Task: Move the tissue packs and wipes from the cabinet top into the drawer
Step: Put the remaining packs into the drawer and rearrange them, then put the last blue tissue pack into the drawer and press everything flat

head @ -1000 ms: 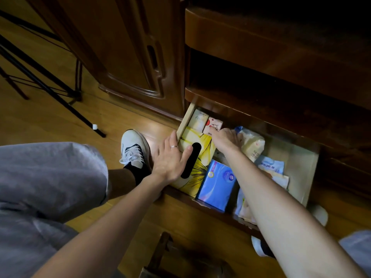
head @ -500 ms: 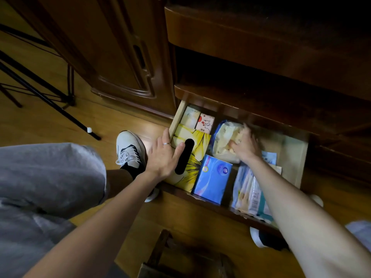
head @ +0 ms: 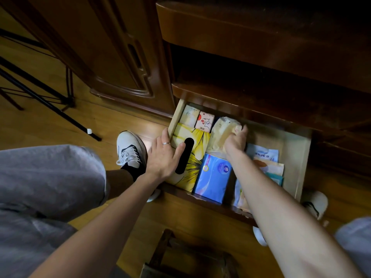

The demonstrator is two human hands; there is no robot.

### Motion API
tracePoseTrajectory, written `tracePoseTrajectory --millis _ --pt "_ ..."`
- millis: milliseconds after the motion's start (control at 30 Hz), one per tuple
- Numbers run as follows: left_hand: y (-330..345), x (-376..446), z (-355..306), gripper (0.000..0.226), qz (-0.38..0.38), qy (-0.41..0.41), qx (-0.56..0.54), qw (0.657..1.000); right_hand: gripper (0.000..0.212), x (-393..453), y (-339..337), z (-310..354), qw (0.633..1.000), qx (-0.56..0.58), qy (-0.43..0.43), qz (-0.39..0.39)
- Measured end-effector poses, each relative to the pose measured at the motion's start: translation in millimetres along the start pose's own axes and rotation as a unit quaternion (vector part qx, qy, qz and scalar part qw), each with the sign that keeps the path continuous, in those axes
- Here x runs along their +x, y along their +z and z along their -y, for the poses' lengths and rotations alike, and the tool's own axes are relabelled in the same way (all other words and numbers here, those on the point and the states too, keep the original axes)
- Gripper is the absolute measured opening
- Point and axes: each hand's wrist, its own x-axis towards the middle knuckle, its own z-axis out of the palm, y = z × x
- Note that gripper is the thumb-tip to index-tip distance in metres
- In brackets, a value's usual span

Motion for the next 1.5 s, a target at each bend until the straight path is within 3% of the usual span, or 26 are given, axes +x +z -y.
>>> tracePoseTrajectory --millis 67,200,433,533,667,733,833,900,967,1067,1133,1167,1267,1367,1500 --pt "1 0 2 0.078 0.000 0.005 -0.003 1.000 0.064 -3 4 3 1.000 -0.018 0.000 -0.004" --pt "1 1 2 0.079 0.004 0.002 -0.011 1.000 0.066 -6 -5 -2 0.970 -0.213 -0.052 0.101" --pt "-17 -6 -13 0.089 0.040 0.003 -0.004 0.999 0.086 -35 -46 27 0.968 -0.204 -0.028 0.141" --pt "-46 -20 -42 0.082 0.023 0.080 0.019 0.996 0.074 -70 -86 48 0.938 -0.275 -0.091 0.188" --pt "-111 -45 -105 0.054 -0.024 0.226 0.010 0.974 0.054 -133 -153 102 0.887 -0.316 -0.184 0.282" --pt "-153 -61 -141 0.037 -0.104 0.323 0.029 0.940 0.046 -172 -195 142 0.874 -0.292 -0.239 0.305" --pt "-222 -84 -200 0.022 -0.235 0.444 0.025 0.864 0.031 -226 -263 209 0.867 -0.219 -0.322 0.312" --pt "-265 -92 -240 0.019 -0.298 0.484 0.019 0.823 0.025 -253 -304 250 0.860 -0.182 -0.385 0.281" --pt "-298 -93 -277 0.018 -0.329 0.496 0.021 0.804 0.021 -266 -335 287 0.853 -0.152 -0.448 0.218" --pt "-328 -82 -325 0.020 -0.309 0.482 0.036 0.819 0.016 -255 -368 332 0.831 -0.166 -0.529 0.041" --pt "-338 -66 -353 0.023 -0.285 0.467 0.057 0.835 0.024 -229 -383 350 0.812 -0.244 -0.520 -0.102" --pt "-339 -57 -365 0.024 -0.273 0.461 0.070 0.842 0.033 -216 -387 353 0.811 -0.290 -0.490 -0.136" --pt "-332 -24 -403 0.026 -0.231 0.456 0.096 0.854 0.043 -180 -388 355 0.787 -0.383 -0.448 -0.185" --pt "-318 11 -446 0.027 -0.202 0.458 0.116 0.858 0.047 -161 -389 372 0.766 -0.358 -0.475 -0.242" --pt "-294 55 -491 0.033 -0.175 0.445 0.142 0.867 0.037 -120 -402 404 0.812 -0.297 -0.450 -0.224"
